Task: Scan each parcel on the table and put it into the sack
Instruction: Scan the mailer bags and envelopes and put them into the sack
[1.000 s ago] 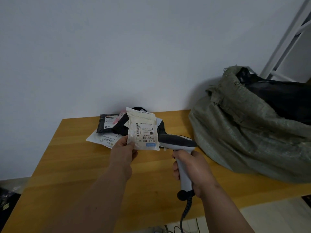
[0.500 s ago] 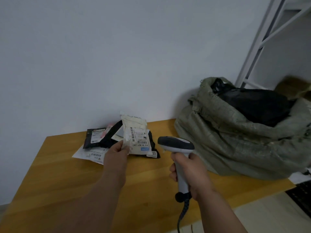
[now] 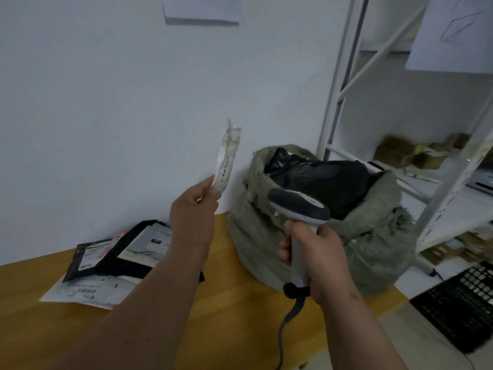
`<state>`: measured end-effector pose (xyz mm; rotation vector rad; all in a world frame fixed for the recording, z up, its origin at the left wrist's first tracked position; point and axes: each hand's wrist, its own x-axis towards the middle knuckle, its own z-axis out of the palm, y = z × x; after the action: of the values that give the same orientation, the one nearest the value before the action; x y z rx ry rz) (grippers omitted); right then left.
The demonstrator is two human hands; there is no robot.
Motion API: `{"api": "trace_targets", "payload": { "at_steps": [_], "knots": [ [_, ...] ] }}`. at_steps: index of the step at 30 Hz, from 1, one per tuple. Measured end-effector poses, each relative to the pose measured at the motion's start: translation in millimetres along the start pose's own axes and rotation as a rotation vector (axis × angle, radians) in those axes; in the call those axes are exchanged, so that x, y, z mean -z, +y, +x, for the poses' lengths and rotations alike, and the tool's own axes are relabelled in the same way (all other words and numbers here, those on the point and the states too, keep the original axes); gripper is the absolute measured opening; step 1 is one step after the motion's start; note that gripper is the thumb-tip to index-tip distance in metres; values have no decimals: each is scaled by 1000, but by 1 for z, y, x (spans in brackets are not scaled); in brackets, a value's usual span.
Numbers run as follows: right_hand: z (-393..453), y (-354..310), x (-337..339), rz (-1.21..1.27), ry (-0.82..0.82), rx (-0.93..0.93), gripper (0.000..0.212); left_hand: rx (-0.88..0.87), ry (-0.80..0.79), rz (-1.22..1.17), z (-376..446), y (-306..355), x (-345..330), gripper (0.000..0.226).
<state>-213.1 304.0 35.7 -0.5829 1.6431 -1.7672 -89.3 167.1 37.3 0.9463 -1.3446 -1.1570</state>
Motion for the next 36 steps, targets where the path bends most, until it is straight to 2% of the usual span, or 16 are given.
{"api": "trace_targets", "payload": {
  "at_steps": [5, 8, 13, 15, 19, 28, 34, 36],
  "knots": [
    [29, -25, 54, 60, 75, 26, 4, -293, -59, 304, 7, 25, -84, 27],
    [47, -36, 78, 90, 83, 59, 3, -359, -109, 494, 14, 26, -128, 31],
    [73, -42, 106, 108, 53, 57, 4, -180, -591, 1113, 28, 10, -179, 48],
    [80, -40, 113, 97, 23, 45, 6, -120, -627, 1257, 31, 2, -187, 54],
    [90, -37, 119, 73, -57, 4, 6, -140, -521, 1264, 32, -8, -192, 59],
    [94, -44, 107, -19, -145, 4, 8, -163, -202, 1129, 30, -1, -176, 40],
    [73, -45, 84, -6, -127, 27, 9, -162, -210, 1044, 35, -7, -144, 45],
    [64, -43, 71, -3, -130, 26, 10, -129, -190, 994, 32, -6, -128, 39]
  ]
}}
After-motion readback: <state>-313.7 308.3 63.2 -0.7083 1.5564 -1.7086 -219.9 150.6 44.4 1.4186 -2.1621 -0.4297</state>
